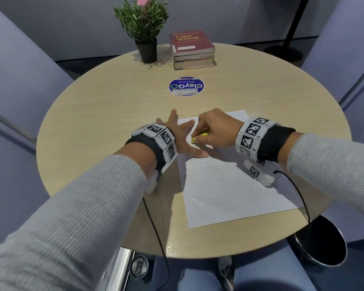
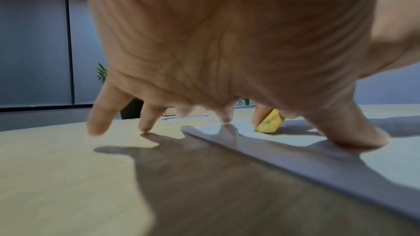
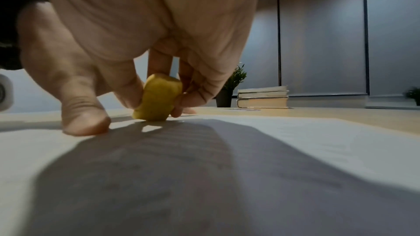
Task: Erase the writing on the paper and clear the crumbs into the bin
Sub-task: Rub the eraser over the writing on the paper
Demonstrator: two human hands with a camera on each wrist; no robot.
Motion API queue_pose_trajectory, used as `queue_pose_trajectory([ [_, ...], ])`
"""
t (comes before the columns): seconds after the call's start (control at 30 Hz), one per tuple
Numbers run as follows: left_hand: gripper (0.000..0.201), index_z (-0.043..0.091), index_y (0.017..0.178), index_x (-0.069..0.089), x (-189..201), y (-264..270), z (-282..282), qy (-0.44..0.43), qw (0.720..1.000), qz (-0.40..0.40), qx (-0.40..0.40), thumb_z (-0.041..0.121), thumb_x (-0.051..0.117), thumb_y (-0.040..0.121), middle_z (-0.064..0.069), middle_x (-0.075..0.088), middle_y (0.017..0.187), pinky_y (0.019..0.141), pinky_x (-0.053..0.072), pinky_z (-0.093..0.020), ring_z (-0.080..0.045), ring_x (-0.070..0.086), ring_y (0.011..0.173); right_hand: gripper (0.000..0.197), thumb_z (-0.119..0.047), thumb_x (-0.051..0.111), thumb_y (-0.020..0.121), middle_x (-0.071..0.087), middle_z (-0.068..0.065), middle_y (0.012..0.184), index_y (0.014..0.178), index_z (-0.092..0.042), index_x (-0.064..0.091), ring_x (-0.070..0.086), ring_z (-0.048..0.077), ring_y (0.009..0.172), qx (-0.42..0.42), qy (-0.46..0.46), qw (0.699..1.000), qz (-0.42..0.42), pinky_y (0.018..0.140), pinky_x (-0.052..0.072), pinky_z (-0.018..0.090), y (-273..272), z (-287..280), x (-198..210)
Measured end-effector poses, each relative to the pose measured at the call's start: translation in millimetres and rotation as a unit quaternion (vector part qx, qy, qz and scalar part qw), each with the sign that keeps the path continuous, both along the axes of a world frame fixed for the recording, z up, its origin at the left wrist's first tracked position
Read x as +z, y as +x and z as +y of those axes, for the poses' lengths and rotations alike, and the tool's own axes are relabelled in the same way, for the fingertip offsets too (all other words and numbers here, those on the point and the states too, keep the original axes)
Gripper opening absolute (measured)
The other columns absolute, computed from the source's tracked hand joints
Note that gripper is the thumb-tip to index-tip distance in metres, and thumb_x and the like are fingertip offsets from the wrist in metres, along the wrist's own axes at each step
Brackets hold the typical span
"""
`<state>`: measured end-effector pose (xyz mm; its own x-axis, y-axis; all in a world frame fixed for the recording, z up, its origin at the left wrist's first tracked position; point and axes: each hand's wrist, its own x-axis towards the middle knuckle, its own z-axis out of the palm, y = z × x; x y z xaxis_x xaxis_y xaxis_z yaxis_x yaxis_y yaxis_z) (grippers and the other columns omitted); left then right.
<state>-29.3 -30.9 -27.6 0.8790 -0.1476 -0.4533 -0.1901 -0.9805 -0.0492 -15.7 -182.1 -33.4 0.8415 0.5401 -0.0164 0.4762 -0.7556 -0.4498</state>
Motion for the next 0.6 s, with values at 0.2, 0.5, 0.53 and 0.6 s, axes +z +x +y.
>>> queue_pose_trajectory([
  [0.2, 0.125, 0.047, 0.145, -0.01, 0, -13, 20, 0.02, 1.0, 0.013, -0.014, 0.098, 0.041, 0.043, 0.004, -0.03, 0.153, 0.108, 0.022, -0.063, -0.044, -0.005, 0.142, 0.018, -0.026, 0.069, 0.083, 0.054, -0.013, 0.076, 0.096, -0.016, 0.078, 0.059, 0.013, 0.081, 0.004, -0.011, 1.0, 0.004, 0.07, 0.041, 0.025, 1, 1, -1],
  [0.5, 0.125, 0.049, 0.144, -0.014, 6, -10, 17, 0.031, 0.999, 0.041, -0.006, 0.096, 0.047, 0.045, 0.006, -0.015, 0.158, 0.111, 0.02, -0.059, -0.039, 0.004, 0.144, 0.019, -0.027, 0.071, 0.082, 0.051, -0.015, 0.072, 0.095, -0.014, 0.078, 0.052, 0.002, 0.069, 0.075, -0.015, 0.997, -0.018, 0.066, 0.037, 0.018, -8, 3, 1],
  [0.53, 0.125, 0.049, 0.144, -0.014, 7, -11, 17, 0.031, 0.999, 0.043, -0.004, 0.096, 0.047, 0.046, 0.006, -0.015, 0.158, 0.11, 0.02, -0.06, -0.039, 0.003, 0.144, 0.019, -0.028, 0.072, 0.082, 0.052, -0.014, 0.073, 0.095, -0.014, 0.078, 0.053, 0.003, 0.069, 0.07, -0.011, 0.997, -0.014, 0.066, 0.037, 0.018, -7, 3, 2],
  [0.6, 0.125, 0.049, 0.144, -0.016, 10, -13, 15, 0.031, 0.998, 0.05, 0.001, 0.095, 0.048, 0.047, 0.006, -0.017, 0.157, 0.111, 0.016, -0.061, -0.04, 0.0, 0.144, 0.022, -0.029, 0.07, 0.083, 0.056, -0.009, 0.077, 0.097, -0.014, 0.077, 0.059, 0.012, 0.078, 0.02, -0.013, 0.999, -0.03, 0.069, 0.039, 0.024, -1, 3, 2],
])
